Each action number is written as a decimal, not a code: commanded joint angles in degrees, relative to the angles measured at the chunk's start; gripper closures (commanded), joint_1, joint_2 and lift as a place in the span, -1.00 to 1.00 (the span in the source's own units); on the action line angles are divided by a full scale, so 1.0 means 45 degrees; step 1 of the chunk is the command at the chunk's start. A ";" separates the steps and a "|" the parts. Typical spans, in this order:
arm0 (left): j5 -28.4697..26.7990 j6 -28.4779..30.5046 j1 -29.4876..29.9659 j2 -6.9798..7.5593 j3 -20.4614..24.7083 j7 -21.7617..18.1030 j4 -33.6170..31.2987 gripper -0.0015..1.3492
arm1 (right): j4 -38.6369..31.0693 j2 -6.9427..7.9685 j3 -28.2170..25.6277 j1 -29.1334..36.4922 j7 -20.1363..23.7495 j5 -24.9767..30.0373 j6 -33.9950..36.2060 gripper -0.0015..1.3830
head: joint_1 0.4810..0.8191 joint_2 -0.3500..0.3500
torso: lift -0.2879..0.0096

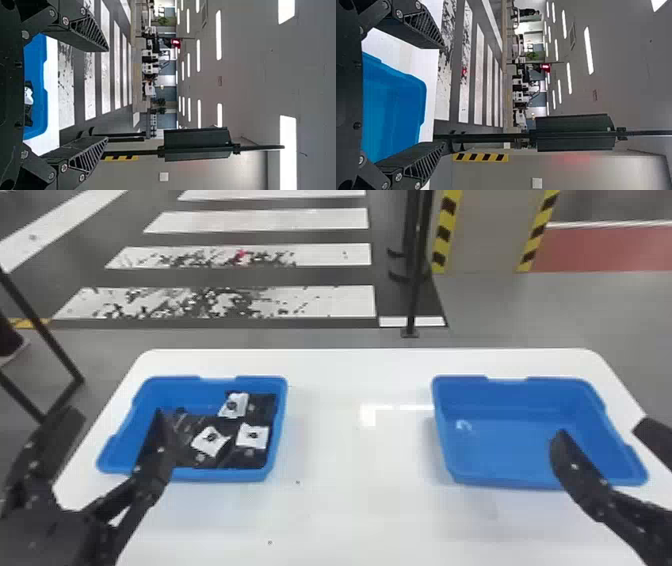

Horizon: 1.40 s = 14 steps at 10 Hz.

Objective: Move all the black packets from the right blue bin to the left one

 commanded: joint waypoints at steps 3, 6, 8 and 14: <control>0.0253 -0.0164 0.0060 0.0137 -0.0095 -0.0001 -0.0045 -0.60 | -0.0093 -0.0018 -0.0025 0.0076 0.0000 0.0044 -0.0084 -0.75 | 0.27 0.14 | -0.01; 0.0380 -0.0257 0.0154 0.0157 -0.0069 -0.0021 -0.0045 -0.60 | -0.0093 -0.0037 -0.0025 0.0107 -0.0020 0.0044 -0.0178 -0.75 | 0.27 0.14 | -0.01; 0.0380 -0.0414 0.0122 0.0176 -0.0095 -0.0021 -0.0045 -0.60 | -0.0030 -0.0057 -0.0025 0.0138 -0.0117 0.0070 -0.0334 -0.75 | 0.27 0.14 | -0.01; 0.0456 -0.0320 0.0029 0.0215 -0.0120 -0.0021 -0.0045 -0.60 | 0.0032 -0.0135 0.0076 0.0138 -0.0234 0.0044 -0.0490 -0.74 | 0.27 0.13 | -0.01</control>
